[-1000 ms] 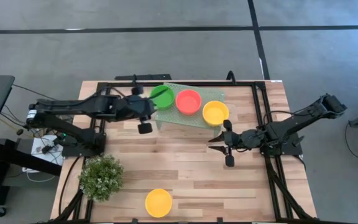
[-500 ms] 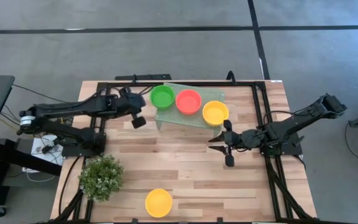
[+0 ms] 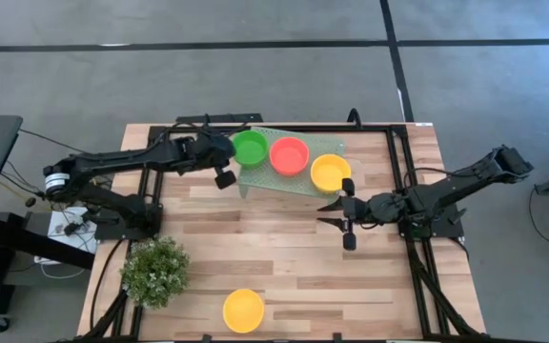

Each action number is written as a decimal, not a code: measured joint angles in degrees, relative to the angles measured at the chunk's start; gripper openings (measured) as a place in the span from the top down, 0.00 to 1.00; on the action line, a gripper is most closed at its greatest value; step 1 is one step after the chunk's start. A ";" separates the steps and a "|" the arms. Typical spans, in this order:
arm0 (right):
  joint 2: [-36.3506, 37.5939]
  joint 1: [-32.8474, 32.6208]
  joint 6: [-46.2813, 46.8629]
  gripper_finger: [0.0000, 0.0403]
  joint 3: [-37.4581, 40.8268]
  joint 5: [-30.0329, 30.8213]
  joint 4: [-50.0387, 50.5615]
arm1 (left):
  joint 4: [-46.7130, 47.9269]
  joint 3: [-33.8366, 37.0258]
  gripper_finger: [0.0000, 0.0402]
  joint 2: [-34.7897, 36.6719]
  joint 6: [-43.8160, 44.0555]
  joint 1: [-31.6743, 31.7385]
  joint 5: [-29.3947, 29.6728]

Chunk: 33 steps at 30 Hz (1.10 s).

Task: Pick & Place Mini bowls
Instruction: Adjust the stacked green bowls on the shelf, then stack the yellow bowl on top of the yellow bowls on the shelf

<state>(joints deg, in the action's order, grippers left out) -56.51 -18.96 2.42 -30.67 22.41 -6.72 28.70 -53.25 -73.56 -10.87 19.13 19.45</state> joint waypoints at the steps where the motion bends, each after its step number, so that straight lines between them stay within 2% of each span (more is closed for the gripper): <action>1: 0.00 0.00 0.02 0.74 0.00 -0.02 -0.02 | -0.88 0.00 0.98 -0.17 -0.62 -0.15 -0.03; 9: 0.00 -0.02 0.14 0.74 0.00 -0.02 -0.23 | -4.33 0.00 0.99 0.05 -1.11 -0.34 -0.05; 16: 0.00 0.00 6.49 0.74 0.00 0.03 -0.40 | -2.95 0.00 0.98 0.85 -0.90 -3.43 -0.01; 22: -2.44 -0.04 6.71 0.74 0.00 -0.02 -6.00 | -1.76 0.00 0.98 7.87 3.65 -14.10 2.83; 27: -9.38 -1.15 6.55 0.74 -0.42 -5.31 -15.41 | -2.08 0.00 0.97 13.14 12.68 -26.66 -4.08; 30: -14.72 -1.70 4.11 0.74 -4.88 -8.30 -16.47 | -2.38 0.28 0.97 13.50 14.15 -34.67 -4.47; 33: -21.38 -2.87 0.87 0.74 -12.38 -11.93 -14.42 | -3.26 1.69 0.96 12.91 14.06 -40.88 -1.39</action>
<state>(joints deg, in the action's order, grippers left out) -77.89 -21.83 3.28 -43.05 10.48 -21.14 25.43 -51.57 -60.66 3.20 -21.75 18.06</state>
